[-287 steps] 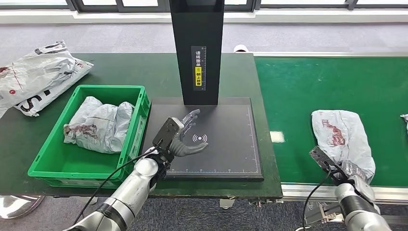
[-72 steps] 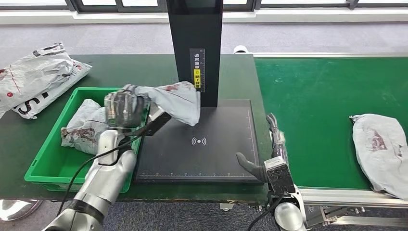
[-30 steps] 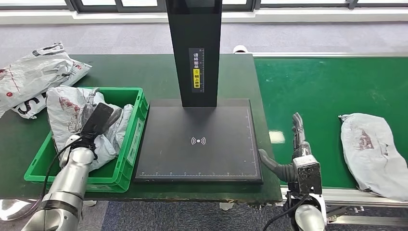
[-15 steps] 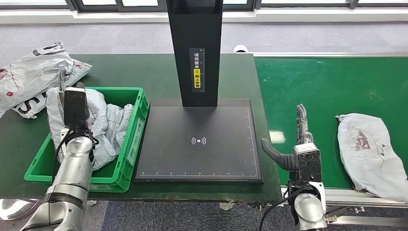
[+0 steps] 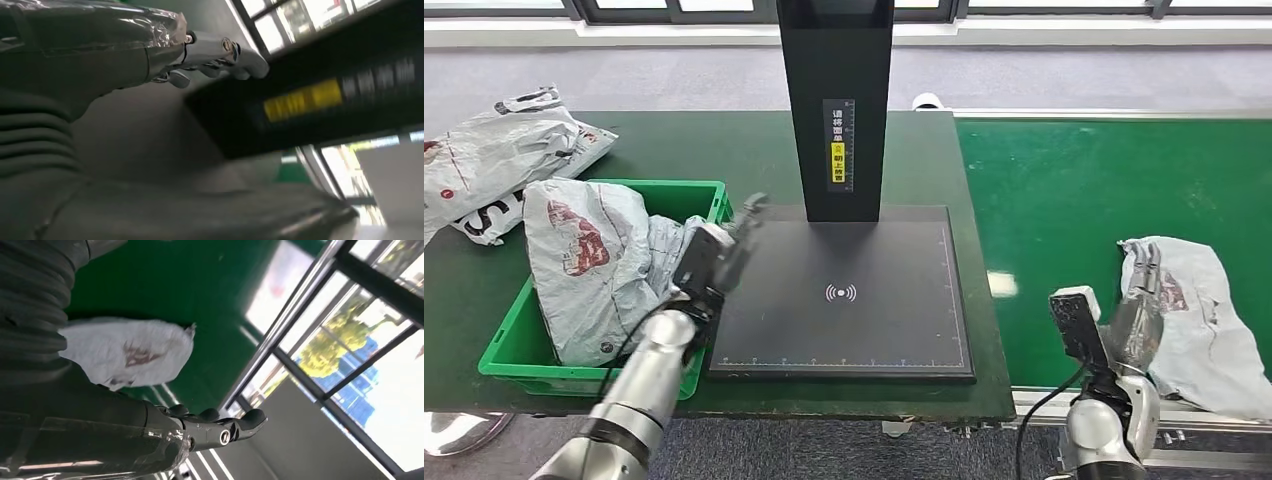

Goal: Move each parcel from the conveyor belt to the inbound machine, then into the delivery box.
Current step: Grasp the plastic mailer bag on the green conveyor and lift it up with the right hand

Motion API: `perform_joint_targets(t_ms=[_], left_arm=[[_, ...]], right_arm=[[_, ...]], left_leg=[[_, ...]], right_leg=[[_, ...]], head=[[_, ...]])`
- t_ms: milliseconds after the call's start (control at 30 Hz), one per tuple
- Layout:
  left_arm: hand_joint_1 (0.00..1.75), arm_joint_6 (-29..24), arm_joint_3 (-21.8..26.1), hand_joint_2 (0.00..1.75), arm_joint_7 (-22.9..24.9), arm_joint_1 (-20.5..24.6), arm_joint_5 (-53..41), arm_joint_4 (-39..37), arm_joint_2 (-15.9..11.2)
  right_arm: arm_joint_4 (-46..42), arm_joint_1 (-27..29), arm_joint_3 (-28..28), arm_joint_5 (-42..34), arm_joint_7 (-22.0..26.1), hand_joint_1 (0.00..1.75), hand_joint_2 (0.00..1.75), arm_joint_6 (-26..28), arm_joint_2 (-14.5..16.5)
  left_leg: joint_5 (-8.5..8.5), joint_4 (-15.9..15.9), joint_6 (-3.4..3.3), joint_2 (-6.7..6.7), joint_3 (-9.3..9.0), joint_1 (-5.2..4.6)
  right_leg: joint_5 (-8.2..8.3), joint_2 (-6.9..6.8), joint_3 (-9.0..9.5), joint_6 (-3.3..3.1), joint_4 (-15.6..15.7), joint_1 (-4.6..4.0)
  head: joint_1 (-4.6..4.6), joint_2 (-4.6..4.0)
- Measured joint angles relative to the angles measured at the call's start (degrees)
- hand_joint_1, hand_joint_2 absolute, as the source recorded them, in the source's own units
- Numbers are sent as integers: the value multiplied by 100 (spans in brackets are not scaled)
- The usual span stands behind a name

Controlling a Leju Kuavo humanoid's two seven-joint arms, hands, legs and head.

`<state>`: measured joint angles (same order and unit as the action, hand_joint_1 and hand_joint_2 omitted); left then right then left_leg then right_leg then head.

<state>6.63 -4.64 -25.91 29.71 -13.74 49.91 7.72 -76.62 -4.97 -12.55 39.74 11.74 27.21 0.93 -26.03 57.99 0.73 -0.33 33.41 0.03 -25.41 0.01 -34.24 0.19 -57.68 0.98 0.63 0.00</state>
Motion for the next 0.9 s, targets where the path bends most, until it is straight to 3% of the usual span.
perform_joint_targets(t_ms=[100,233,700,733,900], left_arm=[[0,-38,-458,175,-49,-90,72,-113,163],[0,-42,-722,175,-35,-96,185,-185,193],[0,-42,-942,175,-23,-103,207,-245,220],[0,2,-950,175,-17,-104,225,-250,225],[0,584,-1452,175,-51,-168,687,-708,676]], right_arm=[[260,-29,-189,106,22,0,175,30,-87],[416,-34,-281,160,26,0,175,40,-135],[583,-54,-342,172,21,0,175,48,-188],[592,-54,-342,253,-37,0,175,88,-192],[1652,-345,-343,2015,-1282,0,175,630,-656]], left_leg=[[-6,4,-8,16,3,-4],[-3,2,-5,16,5,-4],[6,-2,6,15,10,12],[6,-1,6,15,9,12],[-3,8,-11,6,19,-1]], right_leg=[[1,14,-8,4,0,1],[0,13,-14,4,0,-7],[2,13,-17,1,-2,-13],[2,13,-17,1,-2,-12],[4,6,-18,13,1,1]], head=[[0,0],[0,0],[0,0],[0,0],[-1,0]])
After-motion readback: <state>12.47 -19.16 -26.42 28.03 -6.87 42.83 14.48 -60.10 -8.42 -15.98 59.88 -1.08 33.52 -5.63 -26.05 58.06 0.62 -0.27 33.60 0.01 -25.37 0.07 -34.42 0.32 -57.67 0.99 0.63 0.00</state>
